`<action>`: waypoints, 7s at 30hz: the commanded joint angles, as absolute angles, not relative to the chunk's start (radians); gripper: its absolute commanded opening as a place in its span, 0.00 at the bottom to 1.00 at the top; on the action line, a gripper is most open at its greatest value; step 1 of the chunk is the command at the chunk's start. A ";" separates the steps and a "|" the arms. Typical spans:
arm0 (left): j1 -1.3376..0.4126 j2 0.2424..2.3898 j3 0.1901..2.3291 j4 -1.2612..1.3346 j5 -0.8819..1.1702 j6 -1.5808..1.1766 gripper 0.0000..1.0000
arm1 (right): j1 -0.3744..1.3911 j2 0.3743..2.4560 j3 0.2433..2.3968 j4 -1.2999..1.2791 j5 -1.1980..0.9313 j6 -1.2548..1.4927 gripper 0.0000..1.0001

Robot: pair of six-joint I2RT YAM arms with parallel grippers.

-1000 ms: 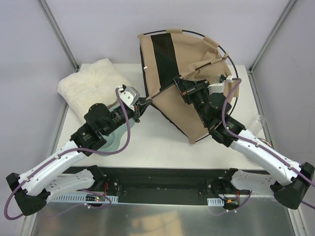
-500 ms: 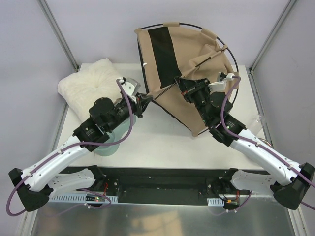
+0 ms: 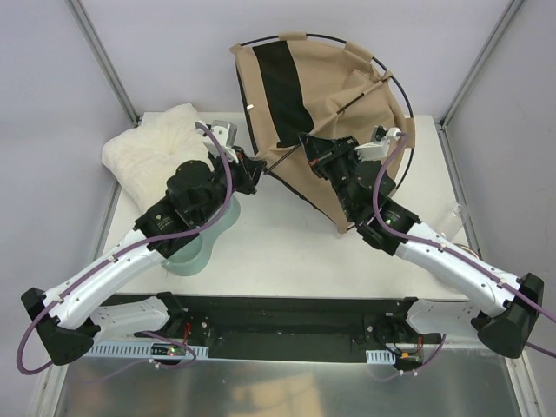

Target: Set up the pet tent

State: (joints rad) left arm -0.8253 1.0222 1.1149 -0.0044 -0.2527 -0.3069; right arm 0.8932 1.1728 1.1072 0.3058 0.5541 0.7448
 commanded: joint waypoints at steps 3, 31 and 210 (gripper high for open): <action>-0.833 1.005 1.167 0.026 -0.325 -0.334 0.00 | 0.893 1.169 1.144 0.321 0.611 0.687 0.00; -0.831 1.028 1.206 -0.040 -0.476 -0.491 0.00 | 0.988 1.223 1.246 0.103 0.611 0.687 0.00; -0.831 0.712 1.015 -0.063 -0.037 0.048 0.48 | 1.008 1.427 1.235 -0.129 0.048 0.334 0.00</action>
